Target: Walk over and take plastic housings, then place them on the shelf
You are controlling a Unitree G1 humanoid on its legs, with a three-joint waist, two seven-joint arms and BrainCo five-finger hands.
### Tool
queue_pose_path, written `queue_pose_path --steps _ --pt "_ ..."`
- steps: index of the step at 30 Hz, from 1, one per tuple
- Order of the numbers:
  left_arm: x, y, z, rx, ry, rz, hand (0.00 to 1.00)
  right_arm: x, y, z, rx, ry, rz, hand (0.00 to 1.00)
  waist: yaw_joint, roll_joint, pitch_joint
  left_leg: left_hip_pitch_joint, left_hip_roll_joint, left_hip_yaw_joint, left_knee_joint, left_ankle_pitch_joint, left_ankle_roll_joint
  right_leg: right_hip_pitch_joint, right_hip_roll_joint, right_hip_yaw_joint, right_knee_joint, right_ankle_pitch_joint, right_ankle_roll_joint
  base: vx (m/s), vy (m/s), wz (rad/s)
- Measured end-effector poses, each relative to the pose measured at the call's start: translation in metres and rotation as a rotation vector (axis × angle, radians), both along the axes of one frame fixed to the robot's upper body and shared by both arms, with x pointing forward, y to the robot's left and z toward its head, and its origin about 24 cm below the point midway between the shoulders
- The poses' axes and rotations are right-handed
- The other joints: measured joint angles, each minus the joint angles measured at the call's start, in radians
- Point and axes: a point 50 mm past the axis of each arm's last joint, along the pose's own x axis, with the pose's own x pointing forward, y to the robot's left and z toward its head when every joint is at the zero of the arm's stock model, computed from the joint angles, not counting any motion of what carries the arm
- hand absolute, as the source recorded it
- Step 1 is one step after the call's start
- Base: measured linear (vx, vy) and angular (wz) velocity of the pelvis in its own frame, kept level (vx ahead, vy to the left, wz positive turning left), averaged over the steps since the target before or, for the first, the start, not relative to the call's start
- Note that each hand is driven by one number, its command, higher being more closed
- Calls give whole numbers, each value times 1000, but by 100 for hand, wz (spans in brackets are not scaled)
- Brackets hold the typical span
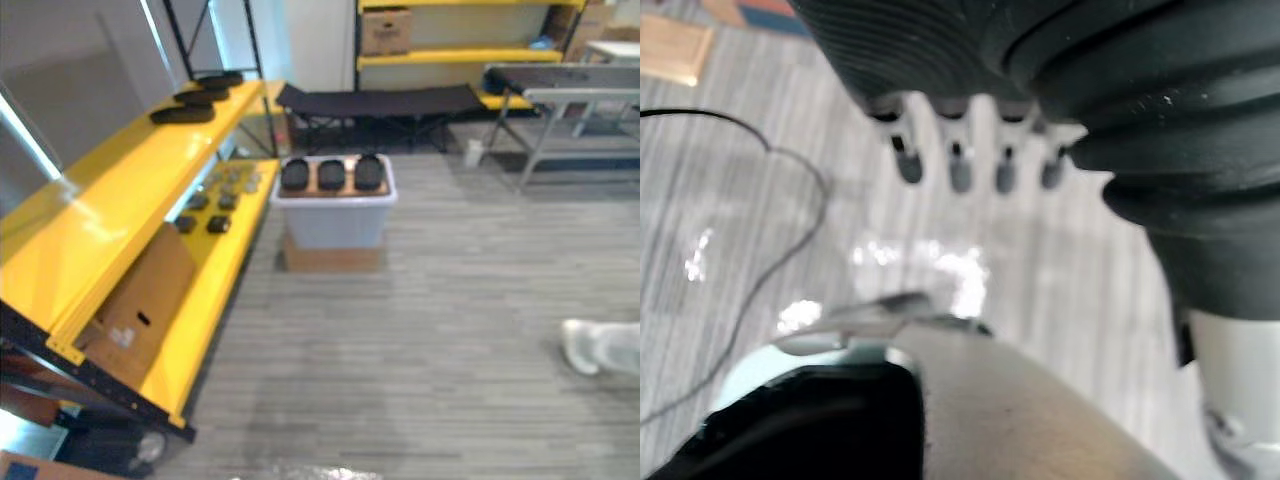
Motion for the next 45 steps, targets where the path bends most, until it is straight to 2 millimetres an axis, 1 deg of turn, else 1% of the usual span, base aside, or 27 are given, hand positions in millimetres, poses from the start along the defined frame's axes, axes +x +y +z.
queue_pose_path --steps 1,7,12,18,24,30,34,35,36,37,38,39,40,41,42,43,44,45 --pt "-2 1 0 0 7 0 0 1 2 0 6 -4 -9 0 -1 -8 2 8 -1 1 -11 3 -3 12 4 -2 -12 0 0 51 -2 -2" --pt "5 5 1 8 -10 -3 0 12 9 -1 24 -36 -21 0 -3 -31 20 22 0 4 -8 1 -5 27 6 -4 -26 0 5 45 -3 0" --pt "4 4 1 6 -6 -1 0 20 10 0 26 -52 -13 0 -5 -30 21 22 0 4 -13 1 -6 27 6 -4 -26 -2 12 -36 -8 0" --pt "4 4 0 4 -3 -4 0 21 11 0 24 -55 2 0 -6 -31 23 21 1 9 -15 5 -11 25 6 -4 -27 -4 12 -108 -4 -3" --pt "4 3 0 -3 -5 10 0 25 11 1 10 -69 69 0 -6 -31 25 15 0 22 -16 3 -13 18 7 -1 -45 -5 15 -47 10 -4" --pt "4 4 1 0 -6 12 0 24 12 0 12 -65 78 0 -6 -39 26 -14 -2 24 -16 3 -10 -9 9 -3 -50 1 12 47 -7 0" --pt "12 8 2 11 -21 -11 0 26 13 1 15 -71 79 0 -6 -49 38 -16 -5 29 -16 -3 -11 -8 7 -3 -60 0 12 59 -15 -1" --pt "12 7 2 11 -18 -24 0 26 12 1 15 -73 73 0 -6 -47 42 -15 -9 31 -15 -19 1 -10 -1 -9 -41 -16 30 52 8 2" --pt "12 7 2 10 -17 -30 0 25 12 1 14 -71 68 0 -8 -45 46 -13 -10 29 -15 -32 1 -23 -10 -15 -4 -36 45 76 56 10" --pt "17 2 1 -2 -24 -46 0 23 6 1 2 -68 56 0 -13 -29 53 -3 -12 27 -15 -51 9 -74 -43 -29 139 -82 76 88 117 7" --pt "19 -3 1 -10 -26 -72 0 25 2 3 -11 -75 53 0 -12 -9 67 9 -12 29 -15 -56 11 -136 -76 -31 304 -107 68 104 164 -2" --pt "22 -6 1 -12 -27 -101 0 28 -5 5 -27 -95 37 0 -16 2 81 41 -16 29 -9 -62 28 -242 -131 -34 552 -127 31 110 144 -6" --pt "22 -4 1 -6 -25 -116 0 29 -4 5 -25 -108 37 0 -24 -1 87 55 -19 27 -9 -69 37 -284 -148 -25 642 -148 12 158 108 0" --pt "23 -1 2 1 -22 -129 0 31 1 5 -9 -120 41 0 -40 -3 94 76 -13 24 -10 -83 32 -343 -150 -6 713 -181 12 213 88 4" --pt "29 0 3 11 -31 -157 0 32 5 4 3 -123 40 0 -44 -7 93 93 -2 26 -9 -96 21 -390 -126 -1 702 -197 7 218 73 2" --pt "33 2 4 17 -39 -164 0 32 7 4 7 -126 39 0 -47 -13 97 94 7 26 -9 -102 14 -412 -111 -3 673 -196 7 229 42 5" --pt "44 4 6 26 -61 -174 0 36 10 4 9 -139 42 0 -57 -22 103 99 25 23 -9 -111 3 -453 -76 -6 561 -183 13 276 5 10" --pt "55 4 8 33 -86 -187 0 37 11 5 7 -142 56 0 -61 -24 112 99 44 23 -9 -122 -15 -471 -39 -23 379 -120 13 293 -7 11"
